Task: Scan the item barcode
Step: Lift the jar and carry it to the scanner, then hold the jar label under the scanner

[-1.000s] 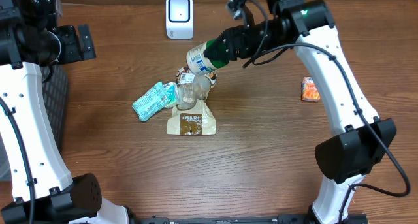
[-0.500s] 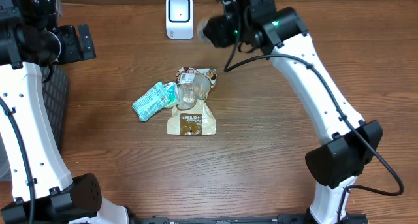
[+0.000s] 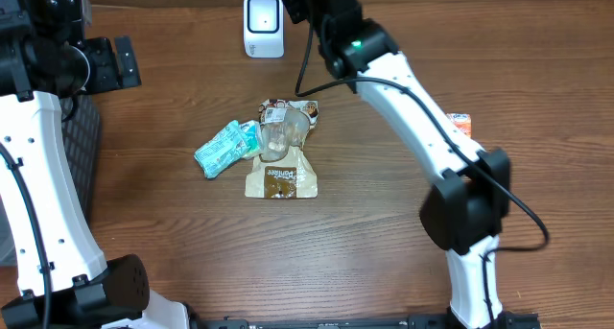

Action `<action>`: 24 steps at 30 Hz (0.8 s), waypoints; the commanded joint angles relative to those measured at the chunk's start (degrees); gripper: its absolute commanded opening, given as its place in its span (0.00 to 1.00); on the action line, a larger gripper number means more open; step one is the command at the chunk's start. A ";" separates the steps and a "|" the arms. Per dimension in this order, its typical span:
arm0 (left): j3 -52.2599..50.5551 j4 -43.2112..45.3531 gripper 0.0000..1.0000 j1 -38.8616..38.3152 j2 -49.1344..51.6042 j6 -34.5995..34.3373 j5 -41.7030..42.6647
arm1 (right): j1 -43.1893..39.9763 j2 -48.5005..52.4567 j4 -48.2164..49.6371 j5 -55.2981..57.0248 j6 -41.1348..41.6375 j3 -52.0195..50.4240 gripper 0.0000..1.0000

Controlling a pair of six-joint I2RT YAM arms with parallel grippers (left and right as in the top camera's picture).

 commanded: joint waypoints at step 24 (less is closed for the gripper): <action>1.05 0.20 0.99 -0.39 -0.37 1.09 -0.17 | 2.16 18.23 25.57 0.66 -47.60 1.29 0.46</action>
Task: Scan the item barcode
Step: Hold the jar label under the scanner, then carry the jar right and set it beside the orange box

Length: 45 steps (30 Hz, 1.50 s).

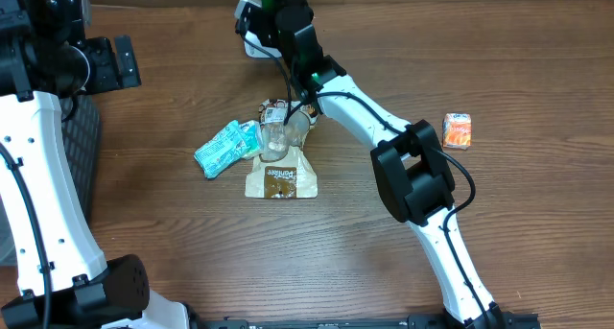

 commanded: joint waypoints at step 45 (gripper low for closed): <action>1.05 0.22 1.00 -0.39 -0.37 1.09 -0.15 | -1.20 -31.04 -46.56 8.98 54.34 1.38 0.46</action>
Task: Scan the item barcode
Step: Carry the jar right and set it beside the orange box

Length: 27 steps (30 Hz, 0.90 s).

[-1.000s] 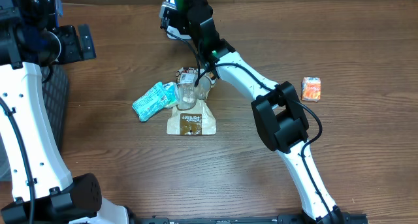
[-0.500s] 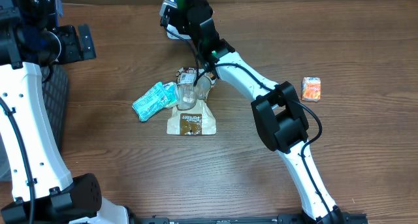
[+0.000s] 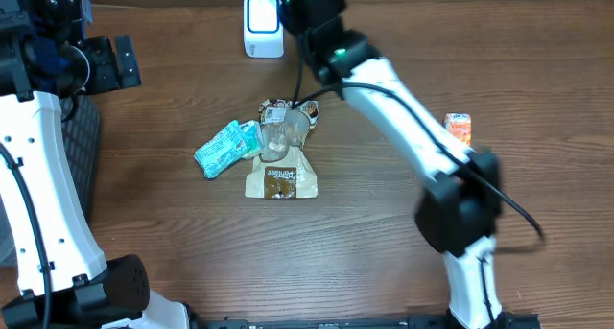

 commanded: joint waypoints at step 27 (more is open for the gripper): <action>1.05 0.24 1.00 -0.39 -0.37 1.09 -0.15 | -22.86 -10.64 -39.41 -22.03 36.33 -24.06 0.44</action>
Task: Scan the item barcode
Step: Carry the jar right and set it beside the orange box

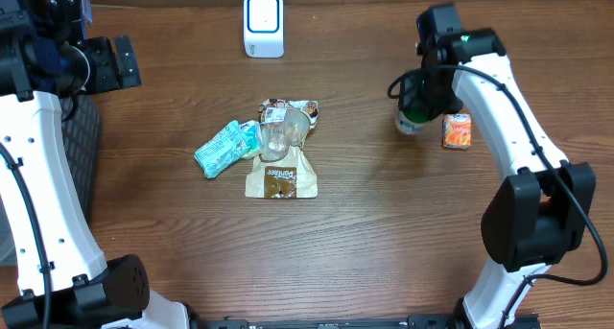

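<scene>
The white barcode scanner (263, 24) stands at the back centre of the table. My right gripper (416, 106) is far to its right, pointing down and shut on a small green-and-white container (410, 121), whose white end is at or just above the tabletop. An orange box (457, 130) lies right beside that container. My left gripper (112, 62) hangs open at the far left, away from everything, with nothing in it.
A pile sits mid-table: a teal packet (224, 147), a clear plastic cup (280, 132), a brown pouch (280, 178) and a printed wrapper (291, 108). A dark mesh bin (84, 147) stands at the left edge.
My right arm has moved from in front of the scanner to the right side of the table. It now holds the green-and-white container low beside the orange box. The left arm is unchanged.
My right gripper was up at the back near the scanner. Then it reached over the scanner with something green at its tip, and afterwards stood just right of the scanner. Now it is at the right with the container by the orange box. The pile stayed put.
</scene>
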Action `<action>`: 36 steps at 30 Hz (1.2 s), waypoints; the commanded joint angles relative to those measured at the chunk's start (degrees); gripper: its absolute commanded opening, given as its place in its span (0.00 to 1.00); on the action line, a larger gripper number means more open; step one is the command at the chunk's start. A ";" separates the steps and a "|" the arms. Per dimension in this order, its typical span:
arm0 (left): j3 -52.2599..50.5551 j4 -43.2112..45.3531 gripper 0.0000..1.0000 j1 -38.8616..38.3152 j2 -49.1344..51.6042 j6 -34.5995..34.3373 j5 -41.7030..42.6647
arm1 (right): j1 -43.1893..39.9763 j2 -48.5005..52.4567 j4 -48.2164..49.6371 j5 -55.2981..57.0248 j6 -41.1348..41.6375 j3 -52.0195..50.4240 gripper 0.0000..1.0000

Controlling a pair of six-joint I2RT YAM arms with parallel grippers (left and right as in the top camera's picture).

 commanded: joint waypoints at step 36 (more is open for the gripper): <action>1.05 0.24 1.00 -0.39 -0.37 1.09 -0.15 | -5.31 -0.02 11.21 6.45 0.22 -15.02 0.49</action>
